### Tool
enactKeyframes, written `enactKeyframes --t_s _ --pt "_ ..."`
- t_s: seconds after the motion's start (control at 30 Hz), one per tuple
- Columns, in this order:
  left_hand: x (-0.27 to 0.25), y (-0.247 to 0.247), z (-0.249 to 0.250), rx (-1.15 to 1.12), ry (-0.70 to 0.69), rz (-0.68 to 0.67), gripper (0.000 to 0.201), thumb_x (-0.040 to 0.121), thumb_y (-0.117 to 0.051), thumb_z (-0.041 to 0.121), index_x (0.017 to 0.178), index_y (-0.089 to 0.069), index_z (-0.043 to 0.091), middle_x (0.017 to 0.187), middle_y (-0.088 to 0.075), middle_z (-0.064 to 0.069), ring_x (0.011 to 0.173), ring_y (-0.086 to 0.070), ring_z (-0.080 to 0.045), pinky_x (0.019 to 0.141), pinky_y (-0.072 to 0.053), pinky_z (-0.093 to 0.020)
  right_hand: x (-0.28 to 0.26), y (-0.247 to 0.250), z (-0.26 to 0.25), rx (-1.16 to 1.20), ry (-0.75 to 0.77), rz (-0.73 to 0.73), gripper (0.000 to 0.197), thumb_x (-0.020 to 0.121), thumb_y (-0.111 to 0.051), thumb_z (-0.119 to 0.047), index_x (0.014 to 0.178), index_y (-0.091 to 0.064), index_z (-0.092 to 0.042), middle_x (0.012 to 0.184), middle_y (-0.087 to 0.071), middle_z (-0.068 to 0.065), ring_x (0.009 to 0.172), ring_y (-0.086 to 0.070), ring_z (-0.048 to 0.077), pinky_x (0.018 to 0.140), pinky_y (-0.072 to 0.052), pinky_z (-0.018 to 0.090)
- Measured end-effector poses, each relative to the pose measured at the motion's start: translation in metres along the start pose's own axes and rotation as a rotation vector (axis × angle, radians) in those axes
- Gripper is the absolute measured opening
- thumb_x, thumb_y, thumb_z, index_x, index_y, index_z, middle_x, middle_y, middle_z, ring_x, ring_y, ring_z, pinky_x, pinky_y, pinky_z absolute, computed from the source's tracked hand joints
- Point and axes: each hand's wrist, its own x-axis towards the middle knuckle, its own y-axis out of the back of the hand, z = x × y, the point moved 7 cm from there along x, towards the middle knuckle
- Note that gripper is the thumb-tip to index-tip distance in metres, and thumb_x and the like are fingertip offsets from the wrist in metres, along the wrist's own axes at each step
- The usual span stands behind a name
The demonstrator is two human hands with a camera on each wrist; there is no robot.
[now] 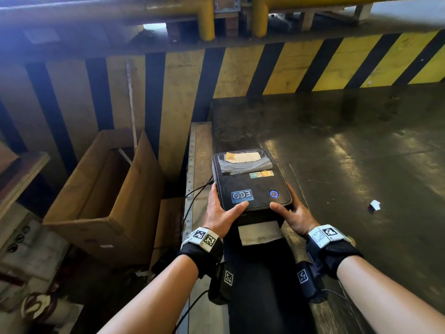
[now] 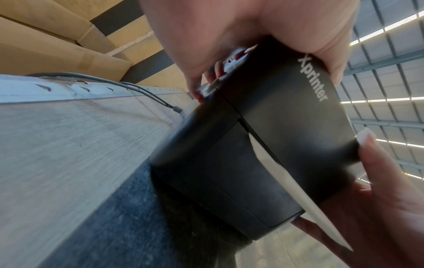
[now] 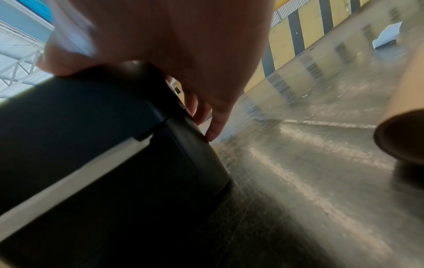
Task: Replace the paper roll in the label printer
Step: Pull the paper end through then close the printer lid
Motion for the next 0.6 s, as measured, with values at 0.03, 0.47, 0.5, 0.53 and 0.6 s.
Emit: enactKeyframes --t_s 0.03,0.47,0.5,0.53,0.6 --pt "-0.0010 0.0001 0.0018 -0.008 -0.001 0.003 0.112 0.047 -0.075 0.073 0.141 -0.021 0.041 0.144 -0.042 -0.001 0.129 -0.048 -0.018 0.107 -0.044 -0.046 -0.0001 -0.0008 0.0000 0.000 -0.001 -0.003 0.108 0.052 -0.068 -0.062 0.144 -0.019 -0.036 0.128 -0.053 -0.008 0.121 -0.050 0.014 0.108 -0.036 0.036" --pt "-0.0063 0.0002 0.0032 -0.012 0.045 0.007 0.116 0.044 -0.075 0.076 0.140 -0.019 0.044 0.148 -0.038 -0.002 0.134 -0.044 -0.020 0.109 -0.041 -0.048 0.0000 -0.0005 -0.0010 0.006 0.026 0.021 0.096 0.063 -0.070 -0.049 0.144 -0.021 -0.033 0.127 -0.055 -0.006 0.117 -0.051 0.010 0.099 -0.035 0.026" --pt "-0.0067 0.0003 0.0034 -0.010 0.044 0.007 0.116 0.044 -0.075 0.076 0.141 -0.019 0.044 0.148 -0.038 -0.002 0.134 -0.044 -0.020 0.109 -0.041 -0.048 -0.0007 -0.0008 -0.0019 0.006 0.026 0.021 0.093 0.067 -0.070 -0.044 0.145 -0.021 -0.031 0.126 -0.055 -0.005 0.115 -0.051 0.010 0.097 -0.034 0.025" --pt "-0.0074 0.0004 0.0052 -0.009 0.042 0.007 0.117 0.044 -0.074 0.076 0.141 -0.018 0.043 0.148 -0.037 -0.002 0.134 -0.043 -0.020 0.110 -0.041 -0.048 -0.0014 -0.0005 -0.0034 0.011 0.032 0.022 0.090 0.070 -0.070 -0.041 0.145 -0.021 -0.030 0.126 -0.054 -0.004 0.114 -0.051 0.009 0.096 -0.034 0.024" --pt "-0.0089 0.0006 0.0089 -0.016 0.038 0.008 0.120 0.045 -0.075 0.072 0.144 -0.016 0.039 0.149 -0.036 -0.003 0.134 -0.043 -0.021 0.110 -0.040 -0.048 -0.0030 -0.0009 -0.0060 0.012 0.036 0.020 0.092 0.068 -0.071 -0.043 0.145 -0.022 -0.029 0.124 -0.055 -0.004 0.112 -0.051 0.009 0.094 -0.034 0.023"
